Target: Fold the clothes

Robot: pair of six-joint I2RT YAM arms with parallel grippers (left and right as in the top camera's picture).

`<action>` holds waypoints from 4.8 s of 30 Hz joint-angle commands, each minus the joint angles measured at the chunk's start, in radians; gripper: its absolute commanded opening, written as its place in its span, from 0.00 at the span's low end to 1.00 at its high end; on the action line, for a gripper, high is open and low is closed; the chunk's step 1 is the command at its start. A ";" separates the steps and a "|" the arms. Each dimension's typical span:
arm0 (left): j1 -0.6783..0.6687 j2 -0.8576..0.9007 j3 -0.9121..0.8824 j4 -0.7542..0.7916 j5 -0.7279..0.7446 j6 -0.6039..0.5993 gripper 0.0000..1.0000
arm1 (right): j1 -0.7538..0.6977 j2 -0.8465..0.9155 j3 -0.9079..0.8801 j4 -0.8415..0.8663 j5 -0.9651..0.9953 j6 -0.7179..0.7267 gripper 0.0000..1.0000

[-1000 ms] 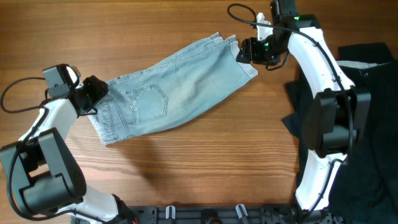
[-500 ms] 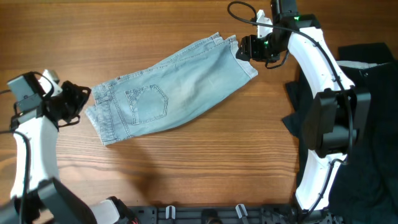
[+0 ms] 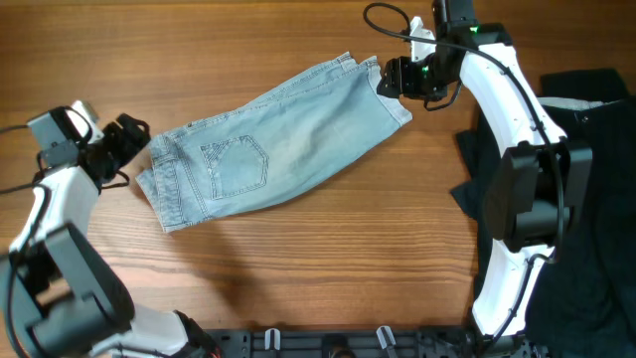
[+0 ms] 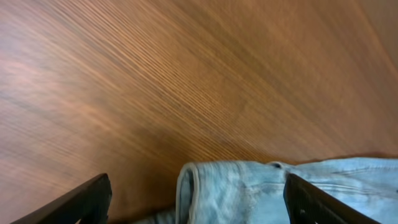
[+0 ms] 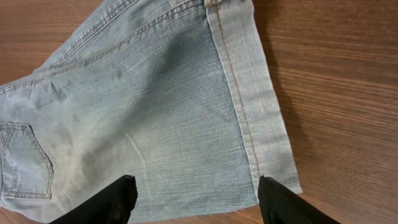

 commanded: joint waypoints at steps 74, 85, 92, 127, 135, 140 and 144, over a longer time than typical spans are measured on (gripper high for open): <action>0.062 -0.365 -0.036 -0.575 -0.023 -0.092 0.11 | 0.153 0.179 -0.001 0.241 0.050 -0.019 0.59; 0.023 -0.363 -0.036 -0.428 -0.023 -0.092 0.13 | 0.150 0.254 -0.182 0.097 0.202 0.259 0.08; -0.072 -0.362 -0.036 -0.241 -0.031 -0.092 0.16 | 0.180 0.196 -0.218 -0.142 0.199 0.340 0.05; -0.085 -0.362 -0.036 -0.297 -0.075 -0.069 0.19 | 0.158 0.116 -0.218 0.233 -0.087 -0.121 0.42; -0.085 -0.362 -0.036 -0.254 -0.076 -0.065 0.22 | 0.175 0.115 -0.218 -0.278 0.405 0.261 0.27; -0.085 -0.362 -0.036 -0.252 -0.075 -0.057 0.23 | 0.151 0.090 -0.217 -0.212 0.390 0.182 0.37; -0.085 -0.362 -0.036 -0.262 -0.075 -0.043 0.23 | 0.098 0.001 -0.216 -0.061 0.143 -0.020 0.40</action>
